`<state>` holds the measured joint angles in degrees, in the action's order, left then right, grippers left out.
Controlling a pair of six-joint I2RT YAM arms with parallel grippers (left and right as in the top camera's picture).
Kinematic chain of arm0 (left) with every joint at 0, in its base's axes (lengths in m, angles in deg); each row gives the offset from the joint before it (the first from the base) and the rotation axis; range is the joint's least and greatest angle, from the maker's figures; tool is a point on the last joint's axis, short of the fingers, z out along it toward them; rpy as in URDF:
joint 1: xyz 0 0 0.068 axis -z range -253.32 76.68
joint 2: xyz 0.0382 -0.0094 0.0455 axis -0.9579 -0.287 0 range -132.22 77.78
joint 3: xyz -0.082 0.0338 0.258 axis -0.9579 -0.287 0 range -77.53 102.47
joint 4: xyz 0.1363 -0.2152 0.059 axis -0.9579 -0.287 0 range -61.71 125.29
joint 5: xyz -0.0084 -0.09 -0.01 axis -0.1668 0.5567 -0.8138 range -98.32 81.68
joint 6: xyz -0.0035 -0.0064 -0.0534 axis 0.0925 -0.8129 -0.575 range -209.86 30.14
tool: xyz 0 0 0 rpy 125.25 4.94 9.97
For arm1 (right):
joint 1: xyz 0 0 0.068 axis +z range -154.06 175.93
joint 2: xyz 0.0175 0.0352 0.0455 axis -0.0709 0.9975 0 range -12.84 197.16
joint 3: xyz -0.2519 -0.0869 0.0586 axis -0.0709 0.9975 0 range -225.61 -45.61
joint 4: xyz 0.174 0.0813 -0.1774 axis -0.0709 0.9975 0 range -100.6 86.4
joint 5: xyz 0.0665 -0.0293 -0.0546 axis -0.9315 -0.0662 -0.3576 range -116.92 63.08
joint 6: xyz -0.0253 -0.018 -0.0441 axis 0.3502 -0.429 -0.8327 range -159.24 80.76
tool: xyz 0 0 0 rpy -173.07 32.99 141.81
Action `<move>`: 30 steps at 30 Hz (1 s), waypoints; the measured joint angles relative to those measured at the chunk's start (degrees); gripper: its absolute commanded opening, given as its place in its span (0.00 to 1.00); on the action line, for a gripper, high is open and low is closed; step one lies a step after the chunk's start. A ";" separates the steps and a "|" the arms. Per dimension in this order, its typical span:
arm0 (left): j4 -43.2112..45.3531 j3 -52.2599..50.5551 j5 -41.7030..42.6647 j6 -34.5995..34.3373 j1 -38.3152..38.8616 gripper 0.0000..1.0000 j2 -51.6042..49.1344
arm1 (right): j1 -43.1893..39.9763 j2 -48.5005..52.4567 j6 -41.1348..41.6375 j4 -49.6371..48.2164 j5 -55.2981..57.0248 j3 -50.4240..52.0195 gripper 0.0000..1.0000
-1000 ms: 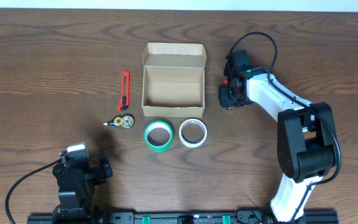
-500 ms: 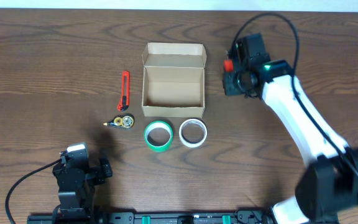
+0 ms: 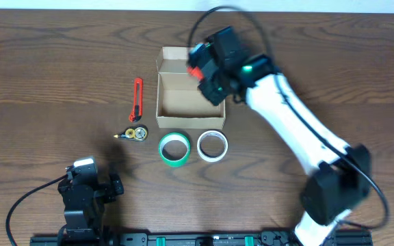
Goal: Pack container
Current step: 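Carry the red cutter with the right gripper into the box and release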
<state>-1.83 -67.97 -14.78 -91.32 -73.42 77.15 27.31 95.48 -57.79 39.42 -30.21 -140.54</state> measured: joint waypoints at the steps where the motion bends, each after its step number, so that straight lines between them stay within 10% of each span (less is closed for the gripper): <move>1: 0.02 0.00 0.00 0.00 0.00 0.95 0.00 | 0.74 1.77 -1.92 0.11 -0.09 -0.39 0.01; 30: 0.00 0.00 0.00 0.00 0.00 0.95 0.00 | 3.63 13.99 -13.66 -4.94 4.59 -2.43 0.01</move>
<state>-1.83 -67.97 -14.78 -91.32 -73.42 77.15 30.94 109.46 -71.45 34.48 -25.62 -142.97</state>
